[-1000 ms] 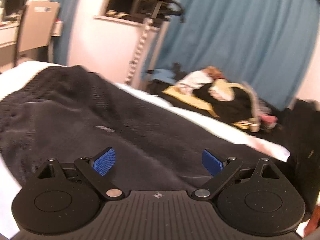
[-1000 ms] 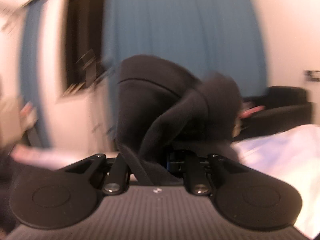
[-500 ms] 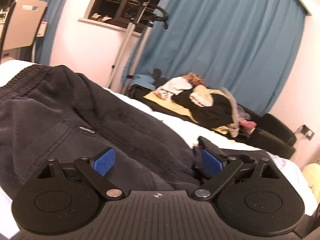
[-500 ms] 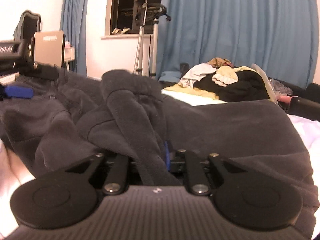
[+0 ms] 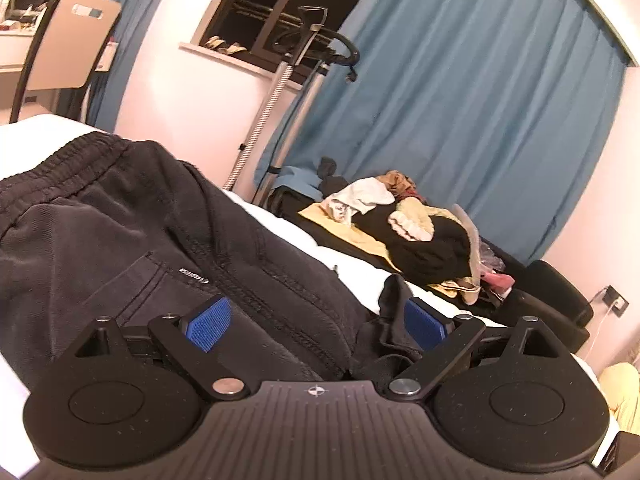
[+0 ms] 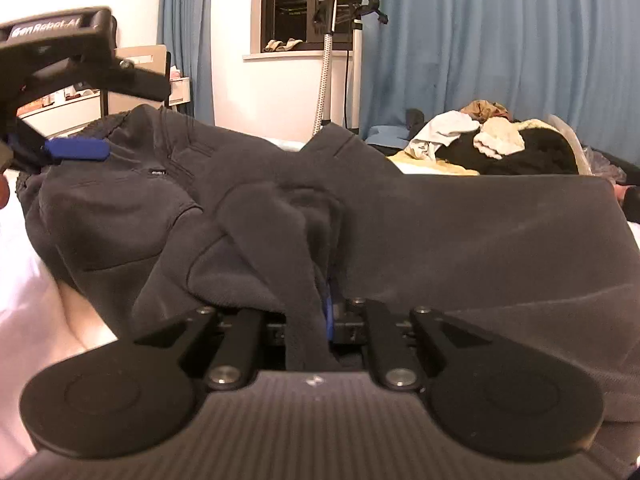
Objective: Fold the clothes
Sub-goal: 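Lay the held leg onto the folded sweatpants with the right tool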
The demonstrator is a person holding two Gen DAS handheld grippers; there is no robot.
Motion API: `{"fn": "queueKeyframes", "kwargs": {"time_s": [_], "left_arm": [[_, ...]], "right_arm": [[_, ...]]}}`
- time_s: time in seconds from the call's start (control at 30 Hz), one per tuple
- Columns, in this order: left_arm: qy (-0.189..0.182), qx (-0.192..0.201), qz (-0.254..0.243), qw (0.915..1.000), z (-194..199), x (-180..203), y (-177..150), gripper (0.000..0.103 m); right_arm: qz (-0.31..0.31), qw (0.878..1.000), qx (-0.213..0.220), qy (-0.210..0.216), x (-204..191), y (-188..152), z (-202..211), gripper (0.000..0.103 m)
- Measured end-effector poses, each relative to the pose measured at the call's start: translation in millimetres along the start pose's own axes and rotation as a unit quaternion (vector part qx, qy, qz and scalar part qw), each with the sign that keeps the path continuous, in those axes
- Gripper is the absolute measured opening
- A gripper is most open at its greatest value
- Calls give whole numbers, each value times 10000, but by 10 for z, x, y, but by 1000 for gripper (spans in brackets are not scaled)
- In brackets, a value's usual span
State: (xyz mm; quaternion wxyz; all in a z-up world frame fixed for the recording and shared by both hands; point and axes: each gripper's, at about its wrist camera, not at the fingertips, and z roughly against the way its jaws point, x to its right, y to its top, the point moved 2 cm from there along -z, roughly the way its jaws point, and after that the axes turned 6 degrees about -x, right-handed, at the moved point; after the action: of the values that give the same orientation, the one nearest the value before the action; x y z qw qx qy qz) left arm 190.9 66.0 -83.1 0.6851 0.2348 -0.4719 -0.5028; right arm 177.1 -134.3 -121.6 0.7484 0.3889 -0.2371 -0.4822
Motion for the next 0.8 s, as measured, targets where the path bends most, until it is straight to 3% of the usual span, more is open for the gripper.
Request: {"fn": "queueKeyframes", "kwargs": {"time_s": [0.03, 0.1, 0.2, 0.33, 0.47, 0.57, 0.63, 0.7, 0.8], "left_arm": [[-53, 13, -62, 10000, -9, 22, -9, 95], [-161, -13, -371, 9992, -49, 108, -41, 95], [-182, -140, -837, 9962, -120, 232, -141, 95], [-314, -228, -1091, 9933, -136, 296, -242, 95], [-437, -75, -1268, 9909, -96, 353, -288, 95], [-498, -21, -1334, 9898, -103, 380, -298, 95], [-326, -49, -1400, 9896, -147, 390, -319, 95], [-30, -366, -1506, 9879, -267, 392, -345, 95], [430, -1089, -1461, 9823, -455, 307, -405, 95]], "right_arm": [[-3, 10000, -15, 38, -13, 42, 25, 18], [-62, 9998, -72, 152, -38, 115, 87, 38], [-236, 9993, -192, 237, -47, 190, 285, 55], [-601, 9975, -237, 303, 66, 213, 690, 59], [-1446, 9890, 296, -60, 445, 229, 1092, 72], [-2040, 9762, 608, -404, 766, 234, 1129, 73], [-2319, 9676, 775, -629, 960, 181, 1056, 74], [-2469, 9601, 889, -966, 1116, 108, 997, 85], [-2768, 9466, 976, -1331, 1372, -29, 888, 86]]}}
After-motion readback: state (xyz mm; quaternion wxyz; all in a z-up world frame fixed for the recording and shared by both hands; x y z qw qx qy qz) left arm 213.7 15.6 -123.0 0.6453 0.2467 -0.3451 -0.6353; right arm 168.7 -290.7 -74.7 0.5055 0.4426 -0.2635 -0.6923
